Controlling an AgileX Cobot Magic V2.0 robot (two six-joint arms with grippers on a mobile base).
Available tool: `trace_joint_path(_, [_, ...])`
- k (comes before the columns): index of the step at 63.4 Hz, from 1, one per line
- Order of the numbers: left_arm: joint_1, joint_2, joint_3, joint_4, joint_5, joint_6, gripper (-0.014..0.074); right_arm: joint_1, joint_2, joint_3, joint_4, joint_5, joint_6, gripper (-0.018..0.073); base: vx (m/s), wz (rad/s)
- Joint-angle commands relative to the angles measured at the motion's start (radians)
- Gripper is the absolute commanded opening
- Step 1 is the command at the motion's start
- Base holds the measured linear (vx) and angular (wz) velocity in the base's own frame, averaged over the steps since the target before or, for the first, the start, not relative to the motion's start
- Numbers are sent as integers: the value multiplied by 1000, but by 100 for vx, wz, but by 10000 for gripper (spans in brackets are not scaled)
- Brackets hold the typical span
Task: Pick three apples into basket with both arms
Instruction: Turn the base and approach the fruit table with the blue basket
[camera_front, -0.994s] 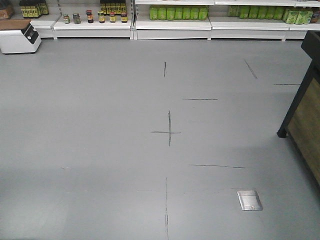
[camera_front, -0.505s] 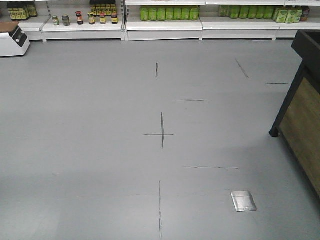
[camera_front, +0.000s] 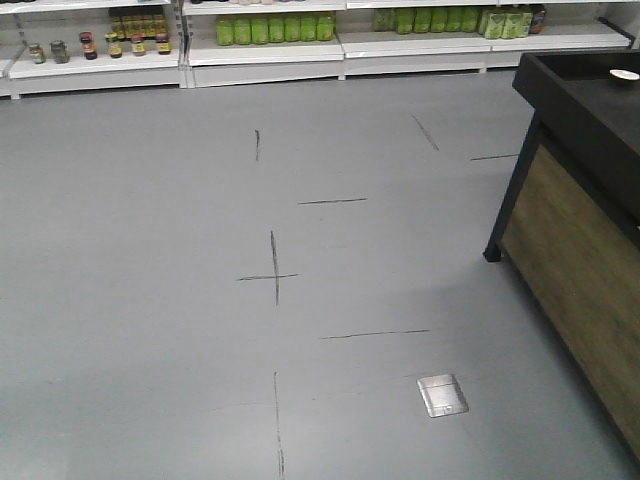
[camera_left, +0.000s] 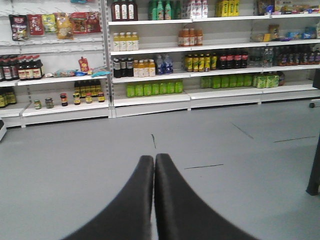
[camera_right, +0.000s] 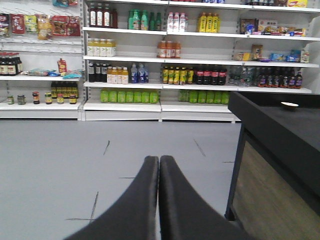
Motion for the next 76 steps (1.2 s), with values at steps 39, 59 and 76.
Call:
trace_joint_path(39, [-1, -2, 19, 0, -69, -12, -6, -4, 1, 13, -9, -72, -1, -9, 10, -39])
trace_joint_path(59, [-1, -2, 19, 0, -69, -12, -6, -4, 1, 13, -9, -72, -1, -9, 12, -47])
trace_joint_path(76, [-1, -2, 19, 0, -69, -12, -6, -4, 1, 13, -9, -73, -1, -9, 14, -55])
